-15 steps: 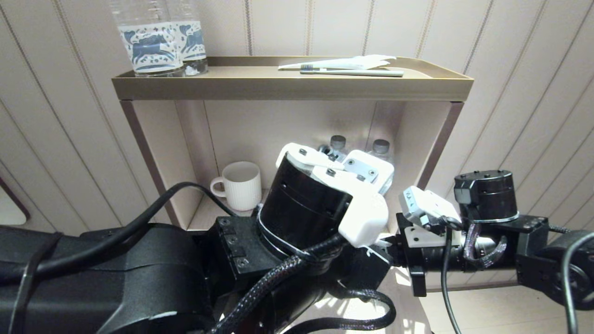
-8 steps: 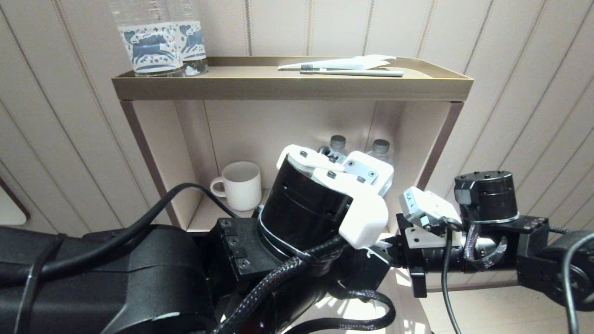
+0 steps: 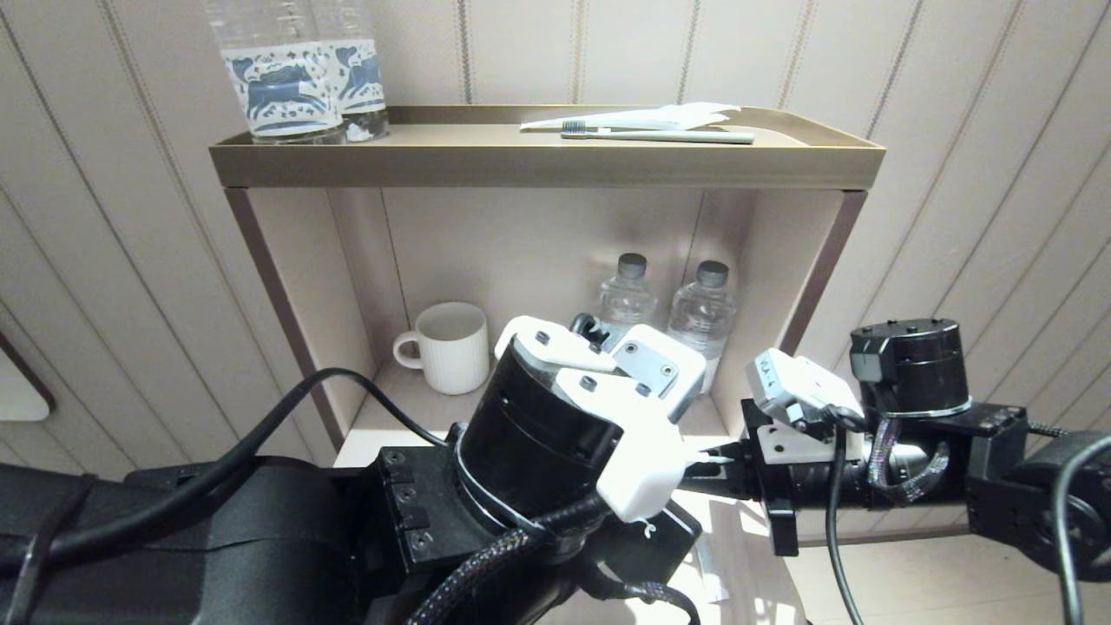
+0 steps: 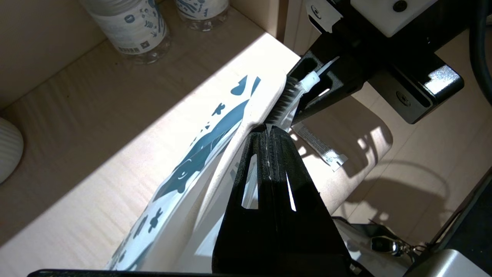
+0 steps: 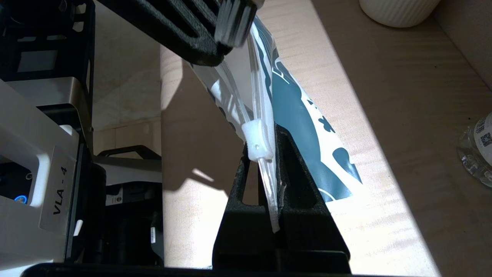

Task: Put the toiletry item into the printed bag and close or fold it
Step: Pick up the comb

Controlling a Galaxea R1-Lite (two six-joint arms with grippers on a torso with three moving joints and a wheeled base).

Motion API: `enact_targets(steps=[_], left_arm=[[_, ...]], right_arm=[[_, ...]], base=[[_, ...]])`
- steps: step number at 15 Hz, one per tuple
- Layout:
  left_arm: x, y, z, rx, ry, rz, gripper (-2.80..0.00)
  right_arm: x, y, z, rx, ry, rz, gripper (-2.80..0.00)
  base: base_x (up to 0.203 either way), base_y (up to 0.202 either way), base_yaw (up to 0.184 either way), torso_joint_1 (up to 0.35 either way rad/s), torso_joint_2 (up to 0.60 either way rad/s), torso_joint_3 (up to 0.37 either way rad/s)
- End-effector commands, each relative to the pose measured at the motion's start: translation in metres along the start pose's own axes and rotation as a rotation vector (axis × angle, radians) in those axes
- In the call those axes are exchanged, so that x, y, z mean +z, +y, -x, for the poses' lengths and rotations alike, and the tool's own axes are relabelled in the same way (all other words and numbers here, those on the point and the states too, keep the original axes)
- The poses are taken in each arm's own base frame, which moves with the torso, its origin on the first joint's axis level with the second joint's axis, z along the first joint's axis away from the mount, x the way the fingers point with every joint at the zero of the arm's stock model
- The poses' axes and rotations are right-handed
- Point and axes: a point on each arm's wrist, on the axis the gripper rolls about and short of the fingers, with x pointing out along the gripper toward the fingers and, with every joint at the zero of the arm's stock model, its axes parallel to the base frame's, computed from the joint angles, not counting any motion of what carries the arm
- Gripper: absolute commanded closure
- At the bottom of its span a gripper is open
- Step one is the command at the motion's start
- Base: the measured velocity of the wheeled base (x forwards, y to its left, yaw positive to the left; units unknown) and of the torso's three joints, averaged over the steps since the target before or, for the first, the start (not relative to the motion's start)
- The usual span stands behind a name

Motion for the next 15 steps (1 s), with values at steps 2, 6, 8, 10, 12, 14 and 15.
enact_targets(steps=[2, 6, 8, 10, 12, 14, 15], left_arm=[[0.009, 0.001, 0.006, 0.002, -0.034, 0.009, 0.0], [0.021, 0.002, 0.011, -0.002, -0.076, 0.02, 0.0], [0.027, 0.0, 0.008, -0.008, -0.09, 0.024, 0.0], [0.025, -0.008, 0.0, -0.025, -0.082, 0.017, 0.0], [0.026, -0.015, -0.007, -0.041, -0.081, 0.012, 0.0], [0.026, -0.017, -0.011, -0.059, -0.076, 0.01, 0.0], [0.025, -0.017, -0.01, -0.061, -0.075, 0.009, 0.0]], right_arm=[[0.0, 0.0, 0.0, 0.004, -0.003, 0.004, 0.0], [0.0, 0.0, 0.0, 0.004, -0.003, 0.004, 0.0], [0.0, 0.0, 0.0, 0.004, -0.003, 0.004, 0.0], [0.0, -0.001, -0.001, 0.004, -0.003, 0.004, 0.0], [0.0, -0.001, -0.001, 0.003, -0.002, 0.004, 0.0], [-0.001, -0.001, -0.001, 0.003, -0.002, 0.003, 0.0], [-0.001, -0.001, -0.001, 0.003, -0.002, 0.003, 0.0]], base=[[0.0, 0.0, 0.0, 0.0, 0.0, 0.0], [0.0, 0.0, 0.0, 0.0, 0.0, 0.0], [0.0, 0.0, 0.0, 0.0, 0.0, 0.0], [0.0, 0.0, 0.0, 0.0, 0.0, 0.0], [0.0, 0.0, 0.0, 0.0, 0.0, 0.0], [0.0, 0.0, 0.0, 0.0, 0.0, 0.0], [0.0, 0.0, 0.0, 0.0, 0.0, 0.0]])
